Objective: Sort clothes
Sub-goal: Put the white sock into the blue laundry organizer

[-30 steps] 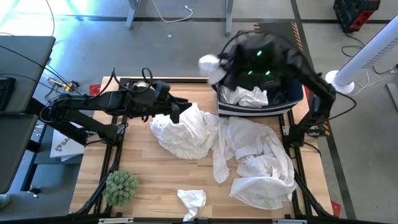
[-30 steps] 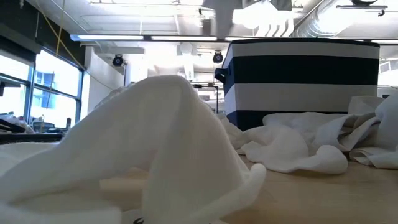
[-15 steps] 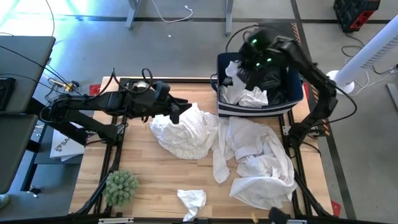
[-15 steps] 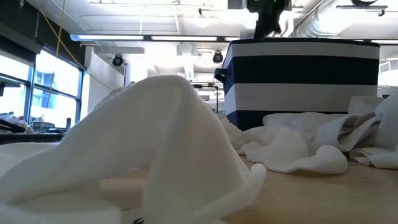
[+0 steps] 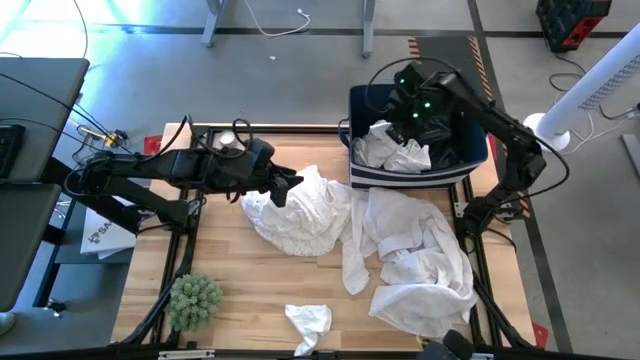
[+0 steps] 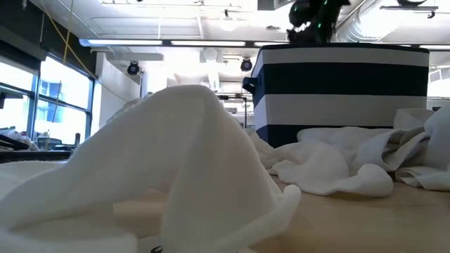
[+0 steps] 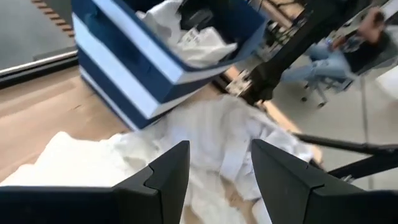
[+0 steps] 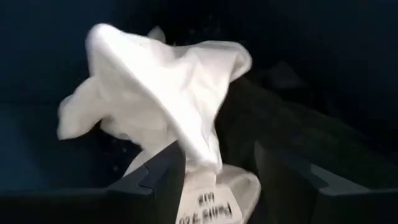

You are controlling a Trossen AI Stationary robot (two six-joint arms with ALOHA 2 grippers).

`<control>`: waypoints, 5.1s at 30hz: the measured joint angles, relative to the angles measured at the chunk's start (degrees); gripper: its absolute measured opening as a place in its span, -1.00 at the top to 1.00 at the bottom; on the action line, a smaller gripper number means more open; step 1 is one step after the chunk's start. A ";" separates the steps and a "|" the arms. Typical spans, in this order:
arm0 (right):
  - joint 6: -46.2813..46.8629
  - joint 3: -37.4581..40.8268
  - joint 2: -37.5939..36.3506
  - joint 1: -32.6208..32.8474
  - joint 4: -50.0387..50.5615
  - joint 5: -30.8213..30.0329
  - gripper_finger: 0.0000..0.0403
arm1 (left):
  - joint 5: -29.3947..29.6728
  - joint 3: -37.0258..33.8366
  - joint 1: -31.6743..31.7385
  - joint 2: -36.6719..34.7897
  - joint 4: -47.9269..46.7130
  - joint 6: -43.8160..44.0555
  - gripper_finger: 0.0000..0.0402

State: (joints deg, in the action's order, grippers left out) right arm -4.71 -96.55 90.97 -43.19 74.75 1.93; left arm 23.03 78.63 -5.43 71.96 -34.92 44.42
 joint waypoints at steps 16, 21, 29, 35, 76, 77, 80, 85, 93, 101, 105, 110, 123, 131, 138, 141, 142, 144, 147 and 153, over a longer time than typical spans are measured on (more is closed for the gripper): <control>7.79 -1.02 -26.35 15.24 -5.96 4.75 0.01 | -3.14 0.00 -2.79 2.34 -3.39 -8.27 0.15; 13.19 6.44 -35.56 25.05 -6.31 9.63 0.01 | -11.06 0.00 -6.73 8.08 -3.59 -13.13 0.15; 22.95 19.15 -42.24 35.67 -8.25 10.04 0.01 | -25.24 0.00 -15.94 20.12 -3.95 -19.01 0.15; 22.88 24.63 -41.77 37.25 -14.37 9.60 0.01 | -29.95 -0.04 -22.83 31.07 6.27 -28.29 0.15; 10.52 10.66 -29.71 37.21 -33.85 13.11 0.01 | -3.93 -0.02 -7.04 11.84 -7.16 -10.34 0.99; 9.77 9.37 -27.82 37.21 -33.84 13.23 0.01 | -2.76 -0.02 -6.50 10.17 -6.30 -10.80 0.99; 7.10 5.71 -22.09 37.21 -33.70 13.93 0.01 | -0.81 -0.02 -4.84 6.59 -3.31 -12.76 0.99; 2.72 -0.12 -12.45 37.21 -33.80 14.99 0.01 | -0.22 -0.02 -2.62 2.95 3.97 -16.97 0.99; -6.77 -10.96 2.44 37.21 -33.77 10.91 0.01 | -3.77 0.00 0.08 2.27 12.76 -22.05 0.99; -10.79 -19.00 11.03 37.19 -28.98 10.10 0.16 | -4.75 0.00 0.94 2.17 15.33 -24.41 0.96; -8.05 -19.30 11.57 37.19 -26.19 9.24 0.55 | -4.28 -0.02 0.94 2.16 15.69 -24.24 0.90; -5.39 -20.42 10.22 37.19 -22.16 5.16 0.92 | -4.48 -0.02 0.92 2.14 15.40 -24.13 0.69; -4.74 -20.82 -1.67 20.78 4.08 -9.67 0.91 | -5.14 0.00 0.22 2.03 9.74 -17.46 0.32; -3.84 -4.23 -6.23 4.04 2.82 -6.92 0.90 | -4.94 0.00 -1.16 2.05 9.14 -16.73 0.32; -3.39 16.01 -6.99 -3.03 -6.27 -5.36 0.85 | -4.66 0.00 -2.10 2.05 7.29 -12.85 0.32; -2.75 21.33 -6.91 -5.33 -10.78 -2.35 0.68 | -4.59 0.00 -2.69 2.08 5.75 -10.76 0.32; -2.44 22.23 -6.90 -5.87 -11.37 -1.95 0.60 | -4.59 0.00 -2.86 2.10 5.28 -10.17 0.32; -1.73 22.41 -6.90 -6.92 -11.04 -1.95 0.44 | -4.50 0.00 -3.02 2.12 4.68 -9.92 0.32; -1.62 18.59 -6.94 -7.88 -7.23 -2.43 0.23 | -4.44 0.00 -3.30 2.12 4.47 -9.97 0.32; 4.24 4.79 -7.14 -7.14 1.09 -3.40 0.08 | -2.99 0.00 -3.26 2.12 4.31 -10.15 0.33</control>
State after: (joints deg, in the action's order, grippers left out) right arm -0.47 -91.76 83.83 -50.33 75.84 -1.46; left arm 20.03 78.63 -8.69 74.08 -30.61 34.27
